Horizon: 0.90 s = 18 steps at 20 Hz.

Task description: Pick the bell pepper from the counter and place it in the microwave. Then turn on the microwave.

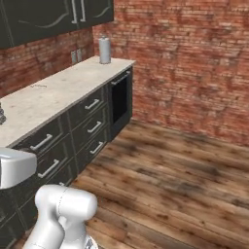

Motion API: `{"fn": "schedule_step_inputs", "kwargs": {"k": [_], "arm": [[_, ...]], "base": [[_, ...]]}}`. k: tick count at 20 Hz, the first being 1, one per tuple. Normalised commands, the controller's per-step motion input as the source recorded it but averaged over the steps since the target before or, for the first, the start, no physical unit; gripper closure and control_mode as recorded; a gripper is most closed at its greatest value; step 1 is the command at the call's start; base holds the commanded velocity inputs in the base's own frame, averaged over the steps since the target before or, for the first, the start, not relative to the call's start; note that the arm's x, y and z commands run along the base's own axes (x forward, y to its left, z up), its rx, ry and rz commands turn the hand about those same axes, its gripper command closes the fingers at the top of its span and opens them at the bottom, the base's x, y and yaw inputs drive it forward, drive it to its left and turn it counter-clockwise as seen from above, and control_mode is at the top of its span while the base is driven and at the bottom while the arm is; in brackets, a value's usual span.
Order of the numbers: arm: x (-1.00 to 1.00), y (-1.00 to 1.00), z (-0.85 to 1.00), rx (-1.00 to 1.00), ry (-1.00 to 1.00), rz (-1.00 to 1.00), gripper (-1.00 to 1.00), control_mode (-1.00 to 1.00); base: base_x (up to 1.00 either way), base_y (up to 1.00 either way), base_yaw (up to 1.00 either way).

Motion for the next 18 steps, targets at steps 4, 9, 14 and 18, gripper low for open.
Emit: {"fn": "schedule_step_inputs", "kwargs": {"k": [4,9,14,18], "arm": [[0.0,0.0,0.0,0.0,0.0,0.0,-1.0,1.0],[0.0,0.0,0.0,0.0,0.0,0.0,-1.0,1.0],[0.0,0.0,0.0,0.0,0.0,0.0,-1.0,1.0],[0.0,0.0,0.0,0.0,0.0,0.0,-1.0,1.0]], "base": [[0.24,0.03,0.49],[0.18,0.0,0.51],[0.16,0.08,0.53],[0.12,0.22,0.5]]}}
